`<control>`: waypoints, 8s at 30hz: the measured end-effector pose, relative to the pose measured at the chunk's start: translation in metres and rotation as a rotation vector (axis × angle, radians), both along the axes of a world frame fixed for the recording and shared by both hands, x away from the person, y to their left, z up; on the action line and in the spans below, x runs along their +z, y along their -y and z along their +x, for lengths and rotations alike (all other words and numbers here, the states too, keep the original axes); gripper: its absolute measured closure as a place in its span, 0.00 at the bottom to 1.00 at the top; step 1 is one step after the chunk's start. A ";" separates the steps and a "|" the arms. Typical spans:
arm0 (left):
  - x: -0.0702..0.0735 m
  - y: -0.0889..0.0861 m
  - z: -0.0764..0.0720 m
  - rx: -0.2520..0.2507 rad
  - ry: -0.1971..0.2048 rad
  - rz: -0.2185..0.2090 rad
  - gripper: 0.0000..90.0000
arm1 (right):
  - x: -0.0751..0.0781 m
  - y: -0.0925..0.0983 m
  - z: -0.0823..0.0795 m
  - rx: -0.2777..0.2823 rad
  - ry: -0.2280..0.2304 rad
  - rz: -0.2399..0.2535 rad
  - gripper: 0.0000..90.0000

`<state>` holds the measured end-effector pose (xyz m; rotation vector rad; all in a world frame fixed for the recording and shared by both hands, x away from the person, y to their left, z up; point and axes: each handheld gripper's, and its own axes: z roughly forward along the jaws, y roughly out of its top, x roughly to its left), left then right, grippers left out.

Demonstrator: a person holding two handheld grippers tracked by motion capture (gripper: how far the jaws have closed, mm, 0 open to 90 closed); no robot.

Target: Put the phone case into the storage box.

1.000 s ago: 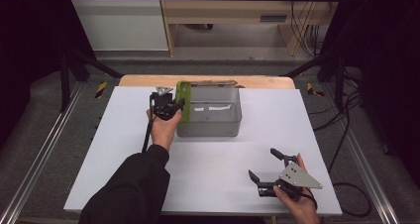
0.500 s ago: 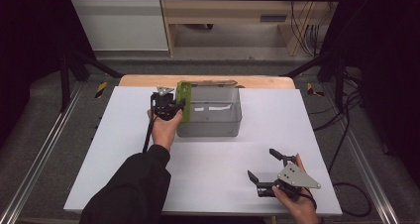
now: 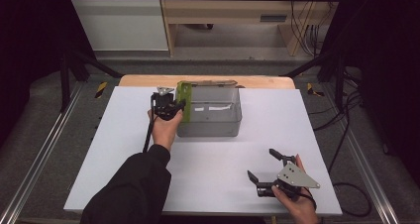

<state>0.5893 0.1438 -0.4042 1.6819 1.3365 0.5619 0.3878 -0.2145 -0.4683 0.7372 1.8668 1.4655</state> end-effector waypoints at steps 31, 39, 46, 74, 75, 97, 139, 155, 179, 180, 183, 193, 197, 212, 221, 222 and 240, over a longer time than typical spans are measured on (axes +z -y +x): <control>-0.004 0.002 0.002 0.001 -0.004 0.004 0.86 | 0.000 0.000 0.000 -0.002 -0.008 0.001 0.03; -0.005 0.003 0.003 0.004 -0.005 0.006 0.86 | -0.001 0.000 0.000 -0.001 -0.009 0.000 0.03; -0.006 0.005 0.004 0.012 -0.001 0.020 0.86 | -0.001 0.001 0.001 -0.002 -0.012 0.000 0.03; -0.013 0.011 0.006 0.012 -0.010 0.067 0.85 | -0.001 0.001 0.001 -0.002 -0.015 -0.002 0.03; -0.013 0.011 0.006 0.014 -0.011 0.068 0.85 | -0.001 0.001 0.001 -0.001 -0.016 -0.002 0.03; -0.013 0.007 0.007 0.028 -0.043 0.061 0.85 | -0.001 0.001 0.001 -0.001 -0.023 0.001 0.03; -0.014 0.014 0.006 0.049 -0.005 0.104 0.78 | -0.001 0.001 0.001 0.001 -0.036 0.006 0.03; -0.007 0.013 0.000 0.002 0.087 0.108 0.78 | -0.001 0.001 0.001 0.003 -0.035 0.006 0.03; -0.006 0.015 -0.001 -0.022 0.119 0.085 0.54 | -0.001 0.001 0.001 0.004 -0.033 0.004 0.03; -0.006 0.015 -0.001 -0.024 0.121 0.082 0.53 | -0.001 0.001 0.001 0.003 -0.033 0.004 0.03; -0.006 0.015 -0.001 -0.029 0.129 0.081 0.51 | -0.001 0.001 0.001 0.004 -0.033 0.003 0.03; -0.006 0.016 -0.001 -0.039 0.141 0.072 0.47 | -0.001 0.000 0.001 0.004 -0.033 0.003 0.03; -0.006 0.017 -0.001 -0.044 0.143 0.070 0.45 | -0.001 0.000 0.001 0.005 -0.034 0.003 0.03; -0.006 0.017 -0.001 -0.052 0.146 0.053 0.36 | -0.002 0.000 0.001 0.006 -0.035 0.003 0.03; -0.007 0.017 0.000 -0.049 0.147 0.051 0.23 | -0.002 0.000 0.001 0.006 -0.035 0.000 0.03; -0.007 0.016 0.000 -0.049 0.153 0.051 0.21 | -0.002 0.000 0.001 0.005 -0.035 -0.001 0.03; -0.005 0.019 -0.003 -0.089 0.194 0.008 0.03 | -0.002 0.000 0.001 0.007 -0.035 -0.001 0.03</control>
